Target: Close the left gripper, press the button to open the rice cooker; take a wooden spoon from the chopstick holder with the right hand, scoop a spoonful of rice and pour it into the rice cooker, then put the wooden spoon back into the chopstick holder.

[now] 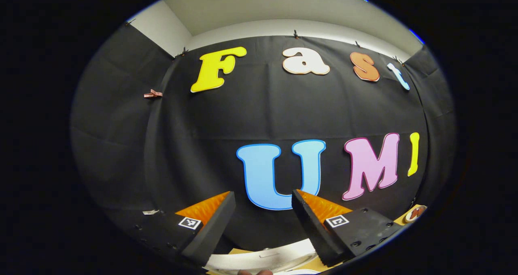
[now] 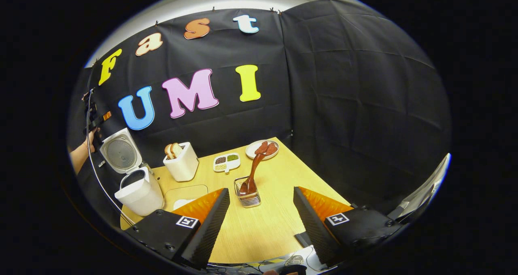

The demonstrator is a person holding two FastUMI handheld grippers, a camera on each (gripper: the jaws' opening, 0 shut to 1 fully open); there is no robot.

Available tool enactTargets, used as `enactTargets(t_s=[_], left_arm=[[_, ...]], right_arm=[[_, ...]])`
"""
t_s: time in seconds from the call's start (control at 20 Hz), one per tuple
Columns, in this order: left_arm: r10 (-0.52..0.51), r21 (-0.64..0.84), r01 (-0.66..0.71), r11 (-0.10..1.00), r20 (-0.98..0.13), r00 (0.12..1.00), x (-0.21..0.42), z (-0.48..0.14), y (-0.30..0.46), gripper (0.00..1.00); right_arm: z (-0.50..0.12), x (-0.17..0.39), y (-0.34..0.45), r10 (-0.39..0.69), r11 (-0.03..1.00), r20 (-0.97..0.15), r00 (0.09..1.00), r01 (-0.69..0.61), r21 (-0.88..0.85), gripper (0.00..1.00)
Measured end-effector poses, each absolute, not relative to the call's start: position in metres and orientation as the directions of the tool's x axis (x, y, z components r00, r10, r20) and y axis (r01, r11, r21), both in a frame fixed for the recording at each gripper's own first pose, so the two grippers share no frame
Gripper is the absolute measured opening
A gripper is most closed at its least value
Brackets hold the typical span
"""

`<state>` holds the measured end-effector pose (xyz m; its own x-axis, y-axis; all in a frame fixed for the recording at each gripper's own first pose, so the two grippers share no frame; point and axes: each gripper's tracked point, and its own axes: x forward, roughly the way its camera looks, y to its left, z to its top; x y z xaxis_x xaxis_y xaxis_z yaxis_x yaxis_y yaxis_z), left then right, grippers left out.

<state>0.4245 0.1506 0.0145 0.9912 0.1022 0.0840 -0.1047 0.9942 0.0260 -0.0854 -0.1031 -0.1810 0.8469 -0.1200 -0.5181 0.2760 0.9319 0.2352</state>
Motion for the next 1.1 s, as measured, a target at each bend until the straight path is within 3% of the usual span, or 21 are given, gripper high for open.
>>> enactTargets(t_s=[0.2, 0.35, 0.4, 0.45, 0.7, 1.1], left_arm=[[0.12, 0.065, -0.115, 0.991, -0.082, 0.989, 0.441, -0.045, 0.158, 0.96], [0.141, -0.012, -0.148, 0.989, -0.241, 0.96, 0.433, -0.096, 0.162, 0.96], [0.146, -0.079, -0.168, 0.983, -0.233, 0.962, 0.427, -0.098, 0.161, 0.96], [0.148, -0.079, -0.169, 0.982, -0.222, 0.964, 0.42, -0.094, 0.161, 1.0], [0.126, -0.078, -0.149, 0.986, -0.241, 0.962, 0.38, -0.098, 0.146, 0.99], [0.088, -0.123, -0.148, 0.981, -0.394, 0.915, 0.296, -0.146, 0.097, 1.0]], right_arm=[[-0.177, -0.08, -0.092, -0.119, 0.931, -0.52, 0.846, 0.276, 0.237, 0.98], [-0.169, -0.072, -0.084, -0.101, 0.935, -0.507, 0.856, 0.256, 0.244, 0.99], [-0.168, -0.068, -0.082, -0.094, 0.937, -0.501, 0.86, 0.246, 0.246, 0.99], [-0.167, -0.065, -0.081, -0.085, 0.941, -0.498, 0.863, 0.234, 0.245, 0.99], [-0.161, -0.055, -0.082, -0.043, 0.945, -0.47, 0.882, 0.188, 0.266, 0.99], [-0.171, -0.06, -0.09, 0.036, 0.946, -0.464, 0.885, 0.12, 0.302, 0.99]])
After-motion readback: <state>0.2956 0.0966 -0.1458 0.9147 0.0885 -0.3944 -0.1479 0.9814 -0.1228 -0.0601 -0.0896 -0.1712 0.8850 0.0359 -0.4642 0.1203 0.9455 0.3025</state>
